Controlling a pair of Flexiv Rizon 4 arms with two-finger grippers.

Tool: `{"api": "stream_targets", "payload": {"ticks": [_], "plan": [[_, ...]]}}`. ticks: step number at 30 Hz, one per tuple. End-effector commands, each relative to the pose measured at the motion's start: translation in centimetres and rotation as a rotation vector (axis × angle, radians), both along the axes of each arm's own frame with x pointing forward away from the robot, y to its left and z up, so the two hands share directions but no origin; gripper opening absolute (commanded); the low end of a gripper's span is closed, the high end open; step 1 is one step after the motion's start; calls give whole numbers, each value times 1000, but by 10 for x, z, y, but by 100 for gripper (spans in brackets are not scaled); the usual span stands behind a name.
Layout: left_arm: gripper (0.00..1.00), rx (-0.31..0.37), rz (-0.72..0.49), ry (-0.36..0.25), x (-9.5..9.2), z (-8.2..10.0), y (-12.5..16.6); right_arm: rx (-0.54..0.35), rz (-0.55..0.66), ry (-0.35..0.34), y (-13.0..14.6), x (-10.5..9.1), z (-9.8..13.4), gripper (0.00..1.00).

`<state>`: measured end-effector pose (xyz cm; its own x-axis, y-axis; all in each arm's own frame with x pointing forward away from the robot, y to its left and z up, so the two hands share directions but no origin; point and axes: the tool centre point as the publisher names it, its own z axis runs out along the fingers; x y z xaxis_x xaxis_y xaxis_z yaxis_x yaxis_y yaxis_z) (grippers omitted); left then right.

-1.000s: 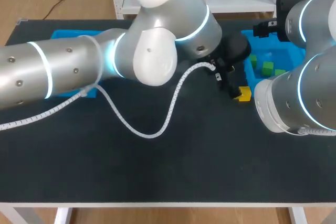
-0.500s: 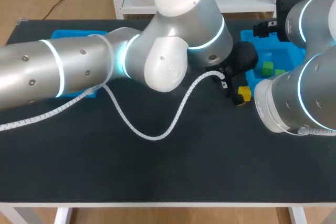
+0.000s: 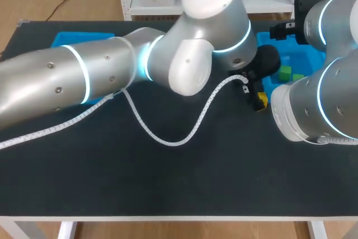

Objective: Put the green cubes in the right bin and the yellow cubes in the left bin.

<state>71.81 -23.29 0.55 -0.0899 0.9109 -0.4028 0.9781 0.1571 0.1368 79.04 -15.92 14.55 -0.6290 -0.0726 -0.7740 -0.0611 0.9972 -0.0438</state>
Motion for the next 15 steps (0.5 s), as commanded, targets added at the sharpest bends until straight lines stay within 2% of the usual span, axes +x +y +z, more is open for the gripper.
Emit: {"api": "stream_targets", "payload": {"ticks": [1,12,13,14,15], "plan": [[100,15,-8,8,7,-4,-9,5,6,3,-2,0,1,100],[100,33,-27,15,5,-11,-19,5,6,3,-2,0,1,100],[61,35,-32,12,5,-11,-19,5,6,3,-2,0,1,100],[14,35,-32,11,5,-11,-19,5,6,3,-2,0,1,100],[0,36,-31,10,5,-11,-19,5,6,3,-2,0,1,100]]}}
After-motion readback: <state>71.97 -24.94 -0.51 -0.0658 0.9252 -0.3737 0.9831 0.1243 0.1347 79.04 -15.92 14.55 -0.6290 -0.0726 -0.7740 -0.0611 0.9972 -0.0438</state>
